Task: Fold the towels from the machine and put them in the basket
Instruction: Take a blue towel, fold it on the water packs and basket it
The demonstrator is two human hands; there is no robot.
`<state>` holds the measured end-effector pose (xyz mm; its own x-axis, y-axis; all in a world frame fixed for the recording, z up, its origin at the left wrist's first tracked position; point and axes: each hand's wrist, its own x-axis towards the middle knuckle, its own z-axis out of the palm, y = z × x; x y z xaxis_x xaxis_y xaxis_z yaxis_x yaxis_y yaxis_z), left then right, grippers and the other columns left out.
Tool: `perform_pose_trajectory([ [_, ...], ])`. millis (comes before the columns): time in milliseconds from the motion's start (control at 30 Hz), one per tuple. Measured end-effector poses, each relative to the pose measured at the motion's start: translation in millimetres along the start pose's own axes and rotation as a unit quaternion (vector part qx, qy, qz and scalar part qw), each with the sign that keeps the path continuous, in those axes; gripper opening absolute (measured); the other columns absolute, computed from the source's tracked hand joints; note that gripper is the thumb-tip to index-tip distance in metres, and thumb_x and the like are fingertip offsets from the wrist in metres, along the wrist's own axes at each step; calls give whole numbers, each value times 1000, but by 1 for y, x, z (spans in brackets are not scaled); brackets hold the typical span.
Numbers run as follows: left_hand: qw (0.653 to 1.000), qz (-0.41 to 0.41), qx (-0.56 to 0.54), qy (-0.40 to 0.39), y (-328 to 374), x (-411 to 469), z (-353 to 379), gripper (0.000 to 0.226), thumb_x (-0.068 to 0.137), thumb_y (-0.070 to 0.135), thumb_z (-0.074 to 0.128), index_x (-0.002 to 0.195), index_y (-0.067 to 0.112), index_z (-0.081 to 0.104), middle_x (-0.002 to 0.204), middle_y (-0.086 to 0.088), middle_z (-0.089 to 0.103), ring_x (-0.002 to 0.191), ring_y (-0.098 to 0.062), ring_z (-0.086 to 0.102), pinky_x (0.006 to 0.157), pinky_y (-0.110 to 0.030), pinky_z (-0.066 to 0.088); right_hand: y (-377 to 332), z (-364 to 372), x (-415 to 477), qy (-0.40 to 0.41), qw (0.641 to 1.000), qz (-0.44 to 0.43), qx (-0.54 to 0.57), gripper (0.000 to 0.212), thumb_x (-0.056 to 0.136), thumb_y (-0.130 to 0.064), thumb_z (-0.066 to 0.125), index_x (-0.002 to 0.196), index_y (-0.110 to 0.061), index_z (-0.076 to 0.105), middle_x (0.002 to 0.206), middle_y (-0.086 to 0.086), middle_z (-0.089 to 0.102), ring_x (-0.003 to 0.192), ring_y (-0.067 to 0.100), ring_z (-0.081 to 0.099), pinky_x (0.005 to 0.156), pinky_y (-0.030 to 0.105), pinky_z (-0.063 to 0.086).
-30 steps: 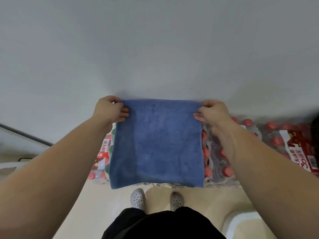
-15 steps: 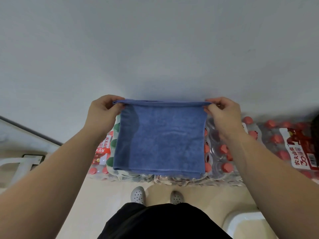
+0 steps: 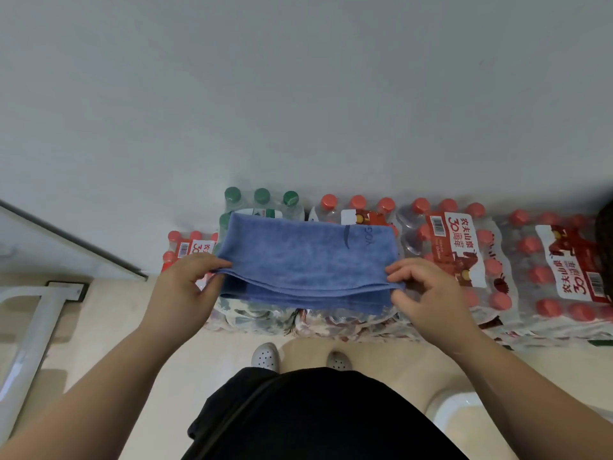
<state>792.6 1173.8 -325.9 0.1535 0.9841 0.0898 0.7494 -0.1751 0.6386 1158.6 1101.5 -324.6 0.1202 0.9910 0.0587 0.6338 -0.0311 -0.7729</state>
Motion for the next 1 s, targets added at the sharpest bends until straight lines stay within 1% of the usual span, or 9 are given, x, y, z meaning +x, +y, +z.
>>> perform_pose_trajectory([
  [133,993,71,90,-8,-20,-8,12,23,77,-2,79,96,12,80,104,-7,70,97,-27,64,87,-31,49,16,8,-6,-31,996,-26,-77,28,74,4,75,89,-18,72,103,-10,65,97,3,61,87,18,49],
  [233,989,71,127,-38,-28,-8,18,22,77,4,81,95,15,81,108,-13,68,101,-35,63,86,-48,54,24,13,-8,-64,985,-41,-156,22,73,-5,78,89,-20,72,103,-10,64,99,7,55,91,16,39],
  [300,985,76,149,-47,-31,-8,17,14,81,23,78,94,19,81,110,-12,68,102,-34,62,85,-50,54,25,14,-9,-79,972,-70,-212,10,75,-25,77,83,-22,72,99,-11,66,96,13,56,85,23,41],
  [400,987,58,143,-44,-25,-7,13,36,81,54,62,82,24,81,115,-10,69,109,-31,61,88,-47,49,19,11,-6,-80,955,-83,-273,42,73,-66,67,77,-25,71,92,-14,63,89,12,53,77,32,42],
  [500,992,51,110,20,-5,8,14,39,87,52,55,82,19,76,111,-10,68,106,-32,60,90,-47,47,-6,17,11,-30,963,-95,-250,49,84,-68,53,89,-23,71,95,-12,62,93,13,52,84,35,41],
  [567,990,60,127,22,12,26,23,45,90,49,47,106,15,71,119,-10,67,108,-34,59,95,-47,45,-27,34,29,-31,961,-68,-266,57,92,-65,39,117,-22,67,121,-4,63,116,18,51,101,39,38],
  [667,972,31,209,-104,26,51,47,70,93,58,31,151,18,39,158,-9,38,144,-32,35,116,-54,28,-39,68,49,-134,926,17,-352,81,93,-71,14,156,-22,26,164,8,18,151,33,14,122,52,10],
  [767,940,9,281,-193,14,55,76,82,94,69,13,160,22,-1,168,-2,-6,155,-26,-7,123,-58,5,-21,93,46,-181,894,55,-406,91,85,-77,1,159,-23,-6,165,11,-19,150,40,-18,119,62,-8],
  [1000,938,-2,293,-186,11,71,87,84,93,72,6,159,23,-11,166,-3,-19,153,-26,-19,123,-56,-3,-6,94,75,-160,895,45,-414,92,87,-81,6,158,-24,-10,165,11,-19,150,38,-19,117,65,-9],
])
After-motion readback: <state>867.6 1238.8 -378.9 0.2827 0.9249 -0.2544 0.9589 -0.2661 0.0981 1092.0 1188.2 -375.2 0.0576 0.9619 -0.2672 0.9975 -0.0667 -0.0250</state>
